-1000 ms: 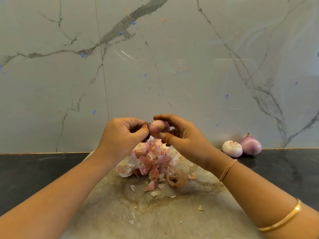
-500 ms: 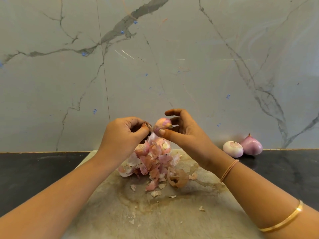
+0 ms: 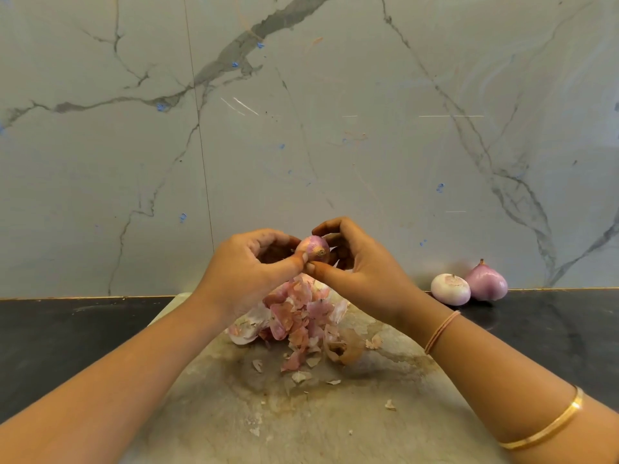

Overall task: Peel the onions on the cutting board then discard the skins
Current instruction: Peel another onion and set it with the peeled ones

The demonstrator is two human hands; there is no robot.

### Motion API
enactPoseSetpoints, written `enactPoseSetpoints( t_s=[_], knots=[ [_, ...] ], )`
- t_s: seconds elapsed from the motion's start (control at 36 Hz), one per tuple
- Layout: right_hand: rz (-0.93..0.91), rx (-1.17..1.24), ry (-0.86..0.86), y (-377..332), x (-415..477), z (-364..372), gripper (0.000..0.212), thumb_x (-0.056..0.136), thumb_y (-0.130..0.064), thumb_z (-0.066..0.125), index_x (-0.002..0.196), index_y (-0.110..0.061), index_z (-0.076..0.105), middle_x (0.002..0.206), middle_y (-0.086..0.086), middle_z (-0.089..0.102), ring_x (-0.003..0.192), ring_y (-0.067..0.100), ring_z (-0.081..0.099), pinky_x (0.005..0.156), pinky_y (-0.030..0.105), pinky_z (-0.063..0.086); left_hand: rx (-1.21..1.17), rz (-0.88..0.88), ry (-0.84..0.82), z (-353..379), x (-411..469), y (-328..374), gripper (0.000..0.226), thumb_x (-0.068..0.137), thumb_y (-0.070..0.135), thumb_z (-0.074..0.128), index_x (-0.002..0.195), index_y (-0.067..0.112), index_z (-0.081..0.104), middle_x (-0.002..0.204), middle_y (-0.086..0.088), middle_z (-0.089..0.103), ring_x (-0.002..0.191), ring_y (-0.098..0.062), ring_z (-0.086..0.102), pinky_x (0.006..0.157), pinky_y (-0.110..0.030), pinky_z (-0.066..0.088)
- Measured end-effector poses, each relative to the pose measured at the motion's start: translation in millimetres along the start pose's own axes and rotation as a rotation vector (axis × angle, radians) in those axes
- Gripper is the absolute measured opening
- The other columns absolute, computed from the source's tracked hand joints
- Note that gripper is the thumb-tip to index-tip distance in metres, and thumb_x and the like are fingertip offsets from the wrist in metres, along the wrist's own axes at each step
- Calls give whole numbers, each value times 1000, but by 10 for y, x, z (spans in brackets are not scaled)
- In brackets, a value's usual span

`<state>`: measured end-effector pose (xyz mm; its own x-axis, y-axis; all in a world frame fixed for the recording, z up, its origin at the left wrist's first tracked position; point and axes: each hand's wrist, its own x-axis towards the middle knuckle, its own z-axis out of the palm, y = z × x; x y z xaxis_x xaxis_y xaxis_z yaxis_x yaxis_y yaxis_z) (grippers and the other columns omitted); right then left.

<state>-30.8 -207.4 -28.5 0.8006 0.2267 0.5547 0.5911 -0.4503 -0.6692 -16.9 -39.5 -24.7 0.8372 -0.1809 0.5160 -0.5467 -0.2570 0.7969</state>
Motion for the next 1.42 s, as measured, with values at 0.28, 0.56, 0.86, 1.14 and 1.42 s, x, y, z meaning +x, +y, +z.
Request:
enactPoseSetpoints(
  t_s=[0.28, 0.56, 0.86, 1.14, 1.42],
  knots=[
    [-5, -16, -24, -6, -12, -2, 36, 87, -24, 71, 116, -25, 49, 100, -13, 57, 87, 13, 60, 77, 22, 55, 70, 1, 1, -26, 11, -11, 14, 79, 14, 71, 76, 28, 73, 71, 3, 73, 72, -14, 70, 68, -23, 56],
    [43, 65, -46, -9, -11, -2, 39, 89, -23, 68, 119, -31, 45, 109, -11, 56, 81, 17, 65, 76, 28, 58, 107, 20, 87, -13, 37, -59, 20, 84, 14, 68, 69, 26, 72, 65, 2, 71, 64, -14, 69, 62, -22, 56],
    [95, 186, -38, 31, 2, 13, 27, 96, -22, 58, 120, -32, 50, 110, -6, 56, 84, 10, 58, 71, 19, 49, 16, 7, 65, 9, 35, -59, 9, 82, 20, 70, 74, 21, 74, 69, -1, 73, 66, -16, 71, 67, -27, 58],
    [222, 552, -4, 11, 39, -32, 14, 93, -19, 52, 107, -19, 54, 110, 22, 61, 76, 22, 55, 67, 29, 49, 178, -43, 177, -100, 113, -175, 18, 85, 23, 67, 68, 30, 69, 63, 9, 71, 61, -8, 68, 68, -32, 58],
    [261, 564, -23, 26, 41, -37, 16, 97, -15, 54, 111, -21, 53, 113, 18, 60, 79, 19, 55, 70, 26, 49, 495, 25, 26, -71, 111, -196, 24, 82, 31, 71, 106, 29, 69, 101, 14, 56, 93, -4, 55, 79, -26, 47]
  ],
)
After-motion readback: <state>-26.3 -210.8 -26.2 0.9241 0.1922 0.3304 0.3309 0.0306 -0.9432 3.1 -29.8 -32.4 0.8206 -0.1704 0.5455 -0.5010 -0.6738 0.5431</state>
